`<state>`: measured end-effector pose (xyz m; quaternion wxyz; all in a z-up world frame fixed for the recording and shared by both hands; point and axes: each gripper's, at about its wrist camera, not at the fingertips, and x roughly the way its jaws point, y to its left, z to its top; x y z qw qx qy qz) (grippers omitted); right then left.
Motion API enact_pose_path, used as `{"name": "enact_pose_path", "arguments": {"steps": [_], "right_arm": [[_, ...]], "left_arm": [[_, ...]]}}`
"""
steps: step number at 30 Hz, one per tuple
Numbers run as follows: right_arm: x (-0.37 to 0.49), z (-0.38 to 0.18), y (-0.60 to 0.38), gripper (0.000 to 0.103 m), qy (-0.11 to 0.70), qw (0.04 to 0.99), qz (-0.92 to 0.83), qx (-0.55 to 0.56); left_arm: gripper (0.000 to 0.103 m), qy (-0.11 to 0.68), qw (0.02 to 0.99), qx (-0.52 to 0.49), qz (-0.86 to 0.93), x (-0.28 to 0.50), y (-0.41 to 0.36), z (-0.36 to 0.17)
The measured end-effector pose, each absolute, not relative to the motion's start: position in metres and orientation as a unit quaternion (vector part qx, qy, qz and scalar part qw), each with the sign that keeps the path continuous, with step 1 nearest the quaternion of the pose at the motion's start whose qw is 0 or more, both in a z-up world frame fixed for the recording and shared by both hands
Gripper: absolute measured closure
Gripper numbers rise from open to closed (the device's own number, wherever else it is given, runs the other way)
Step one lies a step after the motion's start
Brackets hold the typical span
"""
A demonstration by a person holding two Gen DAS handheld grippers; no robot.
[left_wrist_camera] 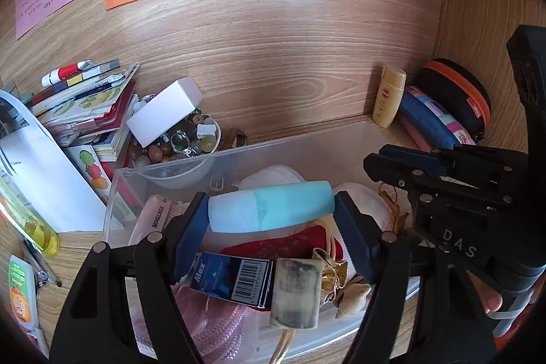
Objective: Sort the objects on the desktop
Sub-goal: 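Open both tools to drop the bottle and hair clip into the bin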
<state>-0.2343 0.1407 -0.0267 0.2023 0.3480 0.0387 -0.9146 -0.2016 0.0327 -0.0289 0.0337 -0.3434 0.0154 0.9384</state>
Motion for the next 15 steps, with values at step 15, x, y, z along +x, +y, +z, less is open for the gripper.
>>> {"name": "enact_pose_path", "arguments": {"steps": [15], "right_arm": [[-0.23, -0.015, 0.15, 0.057, 0.014, 0.225, -0.912, 0.344]], "left_arm": [[0.011, 0.0, 0.022, -0.309, 0.951, -0.189, 0.017, -0.013]]}}
